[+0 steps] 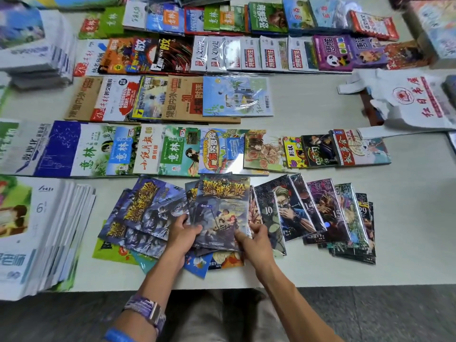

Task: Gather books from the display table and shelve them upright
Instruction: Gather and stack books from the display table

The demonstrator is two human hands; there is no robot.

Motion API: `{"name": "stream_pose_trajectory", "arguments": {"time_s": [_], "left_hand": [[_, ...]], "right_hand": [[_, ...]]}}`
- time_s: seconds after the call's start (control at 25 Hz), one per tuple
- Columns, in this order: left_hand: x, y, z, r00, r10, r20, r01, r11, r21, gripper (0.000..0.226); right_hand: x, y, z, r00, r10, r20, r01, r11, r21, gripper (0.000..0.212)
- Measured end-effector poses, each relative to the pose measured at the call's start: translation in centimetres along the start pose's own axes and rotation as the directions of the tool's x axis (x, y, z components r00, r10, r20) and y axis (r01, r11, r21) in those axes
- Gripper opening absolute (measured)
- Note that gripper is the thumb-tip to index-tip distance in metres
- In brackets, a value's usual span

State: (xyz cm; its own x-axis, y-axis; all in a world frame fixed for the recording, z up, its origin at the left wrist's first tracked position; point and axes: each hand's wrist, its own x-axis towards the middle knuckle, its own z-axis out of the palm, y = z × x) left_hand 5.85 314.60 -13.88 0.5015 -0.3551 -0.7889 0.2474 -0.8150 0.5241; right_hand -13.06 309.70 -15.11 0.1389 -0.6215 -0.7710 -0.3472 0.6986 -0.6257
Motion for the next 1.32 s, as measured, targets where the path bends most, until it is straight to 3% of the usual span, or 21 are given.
{"name": "stream_pose_trajectory", "arguments": {"time_s": [0.24,0.36,0.48,0.6,0.68,0.76,0.92,1.08,1.32], "left_hand": [[-1.6,-2.2,0.2,0.998,0.032,0.05,-0.028,0.996,-0.084,0.046],[-1.6,-3.1,-0.9,0.998,0.045,0.053,-0.037,0.99,-0.133,0.029],[-1.5,-3.6,-2.0,0.996,-0.009,0.093,0.034,0.962,-0.271,0.034],[-2.1,-4.0,-1.7,0.972,-0.024,0.232,0.093,0.952,-0.292,0.021],[-2.9,-4.5,-0.4,0.955,-0.023,0.297,0.082,0.978,-0.19,0.011],[-3.8,-5.0,1.2,0.945,-0.021,0.327,0.05,0.995,-0.081,0.003],[-4.3,-5.1,3.0,0.93,0.0,0.368,0.025,0.998,-0.062,0.003],[-4.2,-4.8,2.9,0.935,0.019,0.355,0.005,0.998,-0.068,0.01],[-3.4,-5.6,-0.8,0.976,0.035,0.216,0.005,0.984,-0.179,0.007]], "right_hand": [[1.0,-1.9,-0.7,0.998,0.058,0.007,-0.057,0.995,-0.077,0.054],[1.5,-2.9,0.0,0.997,-0.007,0.082,0.022,0.984,-0.178,0.057],[1.1,-2.8,-0.1,0.975,-0.03,0.219,0.05,0.995,-0.084,0.06],[0.4,-1.5,-2.1,0.969,0.011,0.247,-0.003,1.0,-0.031,0.046],[-0.3,-0.1,-4.3,0.979,0.016,0.203,-0.02,1.0,0.017,0.038],[-1.1,1.1,-6.6,0.991,0.004,0.135,-0.01,0.999,0.043,0.029],[-1.5,1.9,-9.3,0.996,-0.006,0.09,0.002,0.999,0.046,0.016],[-1.2,1.5,-8.9,0.984,-0.025,0.178,0.013,0.998,0.068,0.029],[-0.7,0.9,-4.3,0.964,0.01,0.264,-0.02,0.999,0.033,0.043]]}}
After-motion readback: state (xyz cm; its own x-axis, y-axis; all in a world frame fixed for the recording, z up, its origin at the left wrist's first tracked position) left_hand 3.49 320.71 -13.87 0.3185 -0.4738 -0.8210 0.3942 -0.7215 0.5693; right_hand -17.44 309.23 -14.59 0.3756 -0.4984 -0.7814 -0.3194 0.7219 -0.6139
